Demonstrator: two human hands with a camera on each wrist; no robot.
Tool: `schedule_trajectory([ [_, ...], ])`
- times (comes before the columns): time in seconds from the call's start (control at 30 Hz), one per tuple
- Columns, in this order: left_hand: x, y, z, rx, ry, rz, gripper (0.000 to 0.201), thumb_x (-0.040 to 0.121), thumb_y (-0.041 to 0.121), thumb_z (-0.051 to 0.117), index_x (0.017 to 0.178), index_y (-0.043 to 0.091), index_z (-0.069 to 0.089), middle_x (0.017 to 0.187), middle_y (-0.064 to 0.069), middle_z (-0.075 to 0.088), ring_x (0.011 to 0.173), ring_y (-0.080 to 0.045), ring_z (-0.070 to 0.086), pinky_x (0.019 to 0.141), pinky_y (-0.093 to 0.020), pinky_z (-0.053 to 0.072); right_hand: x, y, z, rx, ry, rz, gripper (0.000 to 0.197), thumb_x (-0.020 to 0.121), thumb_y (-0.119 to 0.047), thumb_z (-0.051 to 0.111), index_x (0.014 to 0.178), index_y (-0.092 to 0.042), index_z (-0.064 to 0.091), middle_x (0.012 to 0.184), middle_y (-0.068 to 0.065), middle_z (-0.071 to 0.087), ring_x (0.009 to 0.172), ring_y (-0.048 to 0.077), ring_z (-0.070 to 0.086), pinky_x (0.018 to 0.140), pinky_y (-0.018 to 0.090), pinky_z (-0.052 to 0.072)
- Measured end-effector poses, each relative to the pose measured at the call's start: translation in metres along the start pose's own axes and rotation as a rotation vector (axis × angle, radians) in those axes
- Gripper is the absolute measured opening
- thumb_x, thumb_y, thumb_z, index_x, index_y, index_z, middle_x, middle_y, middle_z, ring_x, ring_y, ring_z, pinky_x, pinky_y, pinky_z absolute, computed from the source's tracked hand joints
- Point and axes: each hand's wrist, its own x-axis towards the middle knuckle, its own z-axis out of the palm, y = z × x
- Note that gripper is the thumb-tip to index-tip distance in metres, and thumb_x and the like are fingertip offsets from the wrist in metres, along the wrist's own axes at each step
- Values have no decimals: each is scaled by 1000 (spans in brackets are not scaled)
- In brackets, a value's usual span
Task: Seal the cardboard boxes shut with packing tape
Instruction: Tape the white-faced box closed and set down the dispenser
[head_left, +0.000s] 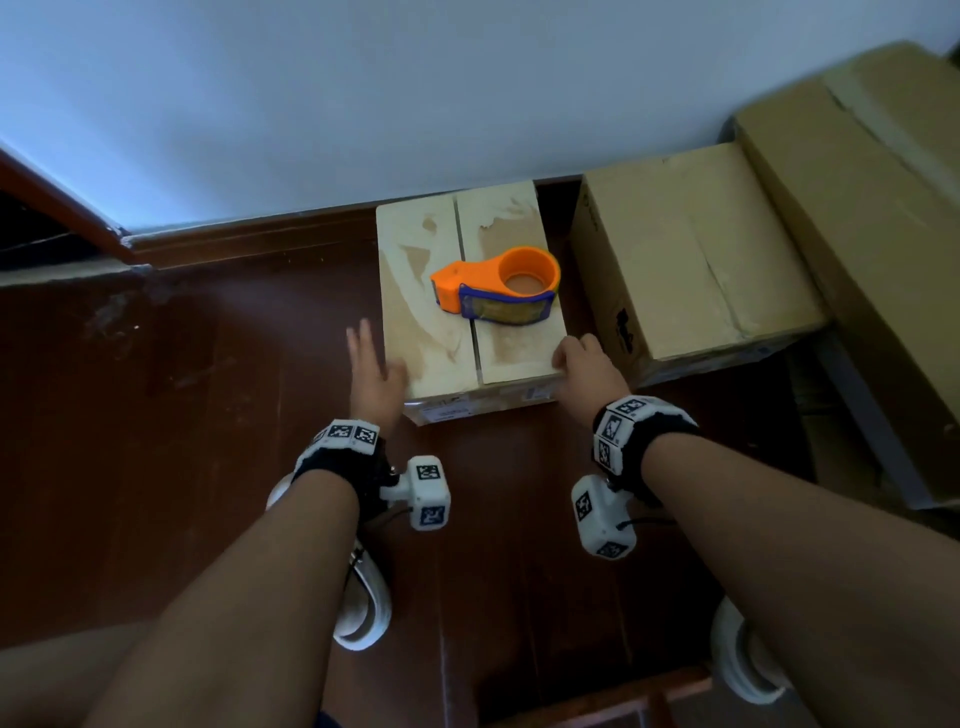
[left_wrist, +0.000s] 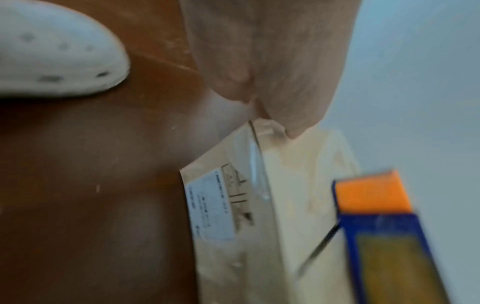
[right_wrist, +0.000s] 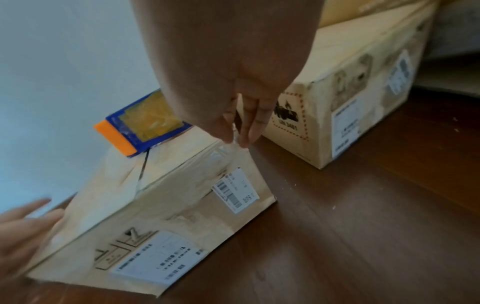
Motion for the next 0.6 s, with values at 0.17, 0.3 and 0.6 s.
schedule_trajectory([
  [0.17, -18, -1, 6, -387, -26, -339, 54, 100, 32, 47, 150, 15, 32, 145, -9, 47, 124, -25, 52, 98, -36, 44, -4, 6, -5, 233, 122, 128, 35, 89, -4, 49, 123, -13, 52, 124, 13, 52, 106, 34, 55, 85, 38, 46],
  [0.3, -26, 0, 10, -117, -21, -145, 41, 102, 27, 43, 140, 14, 47, 128, -10, 60, 114, -28, 57, 93, -36, 46, -4, 7, -12, 306, 30, 163, 42, 92, -14, 47, 134, -14, 52, 127, 15, 59, 116, 33, 55, 97, 39, 47],
  [0.6, -6, 57, 4, 381, 79, 73, 72, 91, 8, 50, 154, 20, 16, 162, -5, 9, 143, -28, 25, 111, -50, 31, -9, 3, -20, 312, -156, 121, 72, 93, -19, 55, 152, -17, 14, 137, 15, 50, 119, 33, 53, 91, 36, 45],
])
